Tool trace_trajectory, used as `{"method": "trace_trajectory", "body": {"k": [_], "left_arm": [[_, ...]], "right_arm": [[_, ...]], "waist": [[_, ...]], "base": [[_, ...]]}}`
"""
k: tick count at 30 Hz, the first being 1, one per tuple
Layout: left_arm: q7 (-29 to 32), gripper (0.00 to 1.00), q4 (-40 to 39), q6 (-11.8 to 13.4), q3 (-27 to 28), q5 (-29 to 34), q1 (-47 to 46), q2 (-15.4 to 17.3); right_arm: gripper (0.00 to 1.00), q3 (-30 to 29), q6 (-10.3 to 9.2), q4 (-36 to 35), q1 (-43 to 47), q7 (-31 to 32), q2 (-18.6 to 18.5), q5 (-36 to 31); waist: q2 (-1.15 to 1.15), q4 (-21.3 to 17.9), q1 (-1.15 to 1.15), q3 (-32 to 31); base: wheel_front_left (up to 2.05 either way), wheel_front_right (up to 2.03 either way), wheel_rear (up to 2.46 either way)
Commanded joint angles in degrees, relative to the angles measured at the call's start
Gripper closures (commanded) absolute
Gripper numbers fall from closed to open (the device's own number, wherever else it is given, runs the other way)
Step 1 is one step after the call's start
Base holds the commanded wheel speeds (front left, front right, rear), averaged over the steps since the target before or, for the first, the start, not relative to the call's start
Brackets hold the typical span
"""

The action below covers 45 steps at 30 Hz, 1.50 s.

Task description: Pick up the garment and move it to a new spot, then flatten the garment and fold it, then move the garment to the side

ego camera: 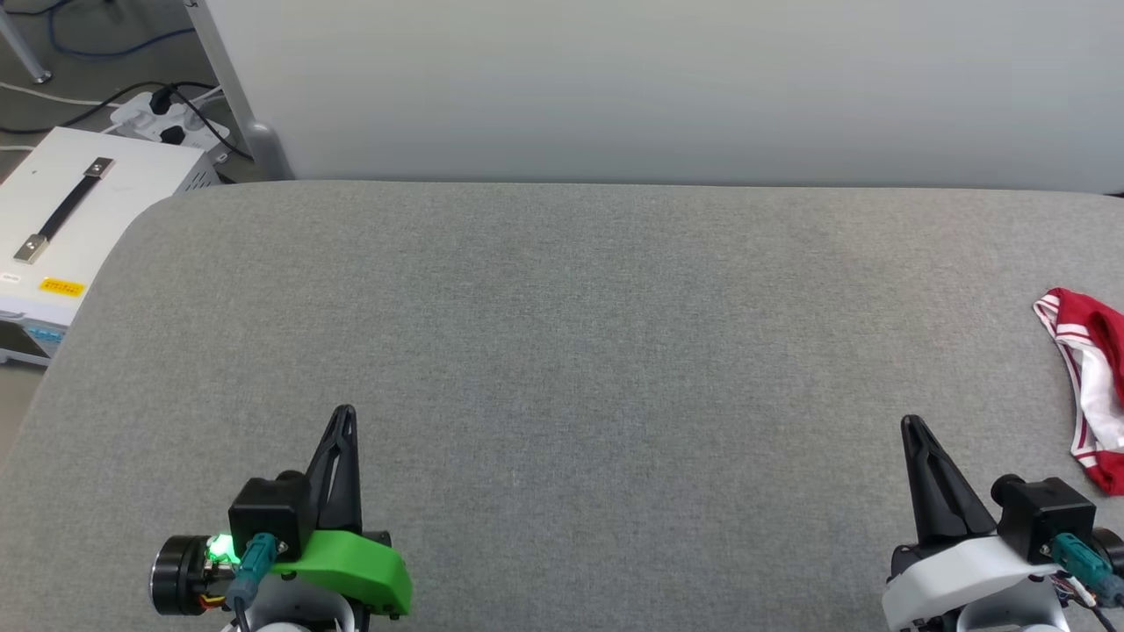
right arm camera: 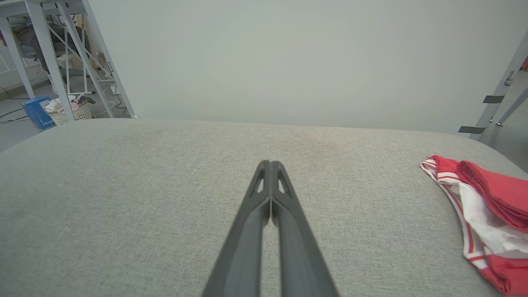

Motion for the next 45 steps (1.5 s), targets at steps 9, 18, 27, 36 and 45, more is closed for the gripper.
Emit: {"method": "trace_trajectory", "body": {"k": [9, 18, 27, 36, 45], "left_arm": [[1.2, 1.0, -0.6, 0.6, 0.4, 1.0, -0.5, -0.3], [2.2, 1.0, -0.9, 0.7, 0.6, 1.3, -0.5, -0.4], [3.3, 1.0, -1.1, 0.9, 0.8, 1.7, -0.6, -0.4], [4.3, 1.0, -1.4, 1.0, 1.0, 2.0, -0.7, -0.5], [5.4, 1.0, -1.7, 1.2, 1.2, 2.3, -0.8, -0.5]], "right_arm": [[1.0, 0.2, -0.02, -0.5, -1.4, 1.3, 0.3, -1.5], [1.0, 0.3, -0.02, -0.7, -1.7, 2.3, 0.4, -2.2], [1.0, 0.4, -0.03, -0.8, -2.1, 3.3, 0.4, -3.0], [1.0, 0.4, -0.03, -0.9, -2.4, 4.4, 0.5, -3.7], [1.0, 0.5, -0.03, -1.0, -2.7, 5.4, 0.6, -4.4]], "waist": [[0.0, -0.2, 0.0, -0.2], [0.0, -0.5, 0.0, -0.3], [0.0, -0.7, 0.0, -0.5], [0.0, -0.9, 0.0, -0.7], [0.0, -1.2, 0.0, -0.9]], "base": [[0.0, 0.0, 0.0], [0.0, 0.0, 0.0], [0.0, 0.0, 0.0], [0.0, 0.0, 0.0], [0.0, 0.0, 0.0]]}}
